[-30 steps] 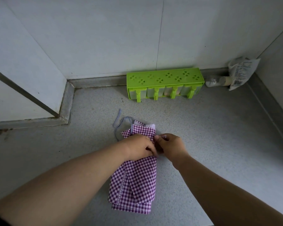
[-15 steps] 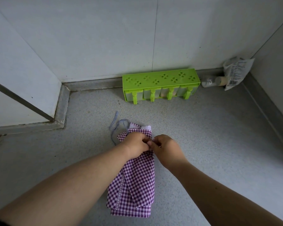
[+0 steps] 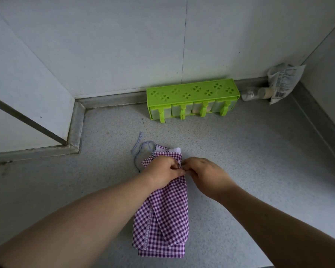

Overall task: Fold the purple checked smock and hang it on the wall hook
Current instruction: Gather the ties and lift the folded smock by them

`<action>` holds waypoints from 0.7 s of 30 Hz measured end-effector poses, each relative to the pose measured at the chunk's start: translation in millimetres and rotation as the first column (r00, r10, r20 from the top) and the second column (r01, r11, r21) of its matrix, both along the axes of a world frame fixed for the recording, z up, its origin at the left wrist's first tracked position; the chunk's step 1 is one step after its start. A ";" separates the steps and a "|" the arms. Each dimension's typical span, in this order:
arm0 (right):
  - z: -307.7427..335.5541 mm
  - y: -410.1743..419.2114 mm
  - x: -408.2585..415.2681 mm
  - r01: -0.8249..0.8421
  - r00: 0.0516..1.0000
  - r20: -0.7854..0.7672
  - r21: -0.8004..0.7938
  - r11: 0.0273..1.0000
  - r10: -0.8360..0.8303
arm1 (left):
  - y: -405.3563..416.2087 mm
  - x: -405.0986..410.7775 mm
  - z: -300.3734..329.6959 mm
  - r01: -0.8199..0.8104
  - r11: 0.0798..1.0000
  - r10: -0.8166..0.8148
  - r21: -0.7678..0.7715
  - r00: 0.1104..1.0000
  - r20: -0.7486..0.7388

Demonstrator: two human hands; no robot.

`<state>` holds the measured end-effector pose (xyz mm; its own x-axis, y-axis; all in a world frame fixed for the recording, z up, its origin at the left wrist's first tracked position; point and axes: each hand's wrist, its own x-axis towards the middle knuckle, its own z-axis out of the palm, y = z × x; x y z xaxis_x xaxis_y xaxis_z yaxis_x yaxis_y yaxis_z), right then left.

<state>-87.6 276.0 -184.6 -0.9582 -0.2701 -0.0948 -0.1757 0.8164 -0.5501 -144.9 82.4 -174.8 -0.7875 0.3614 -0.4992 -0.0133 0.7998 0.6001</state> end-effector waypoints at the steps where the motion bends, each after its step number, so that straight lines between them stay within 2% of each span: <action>1: 0.0 -0.4 1.9 -0.013 1.000 0.006 -0.008 1.000 0.013 | -0.9 1.1 1.1 0.025 1.000 -0.025 -0.003 1.000 -0.013; 6: 1.2 -8.1 5.3 -0.049 0.999 0.009 -0.012 0.999 0.049 | -5.1 6.5 6.0 0.095 0.995 -0.096 -0.019 0.994 -0.050; 11: 0.0 -15.2 -5.2 -0.012 0.987 0.159 0.032 0.999 0.007 | -9.0 13.0 4.1 0.132 0.986 -0.144 -0.100 0.981 -0.128; 14: -2.7 -21.8 -17.0 0.107 0.952 0.290 -0.013 0.994 -0.099 | -10.3 14.4 1.9 0.132 0.983 -0.152 -0.130 0.975 -0.161; 17: -4.3 -31.3 -18.7 0.217 0.935 0.293 -0.030 0.976 -0.199 | -11.2 14.4 1.7 0.143 0.981 -0.162 -0.129 0.975 -0.154; 21: -9.3 -39.9 -0.9 0.413 0.883 0.295 -0.121 0.902 -0.365 | -13.1 13.5 -0.5 0.157 0.981 -0.175 -0.115 0.972 -0.159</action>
<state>-88.5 236.1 -193.9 -0.9367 0.0840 -0.3401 0.3046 0.6748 -0.6723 -131.4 69.3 -175.3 -0.7963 0.4485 -0.4059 0.2187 0.8390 0.4982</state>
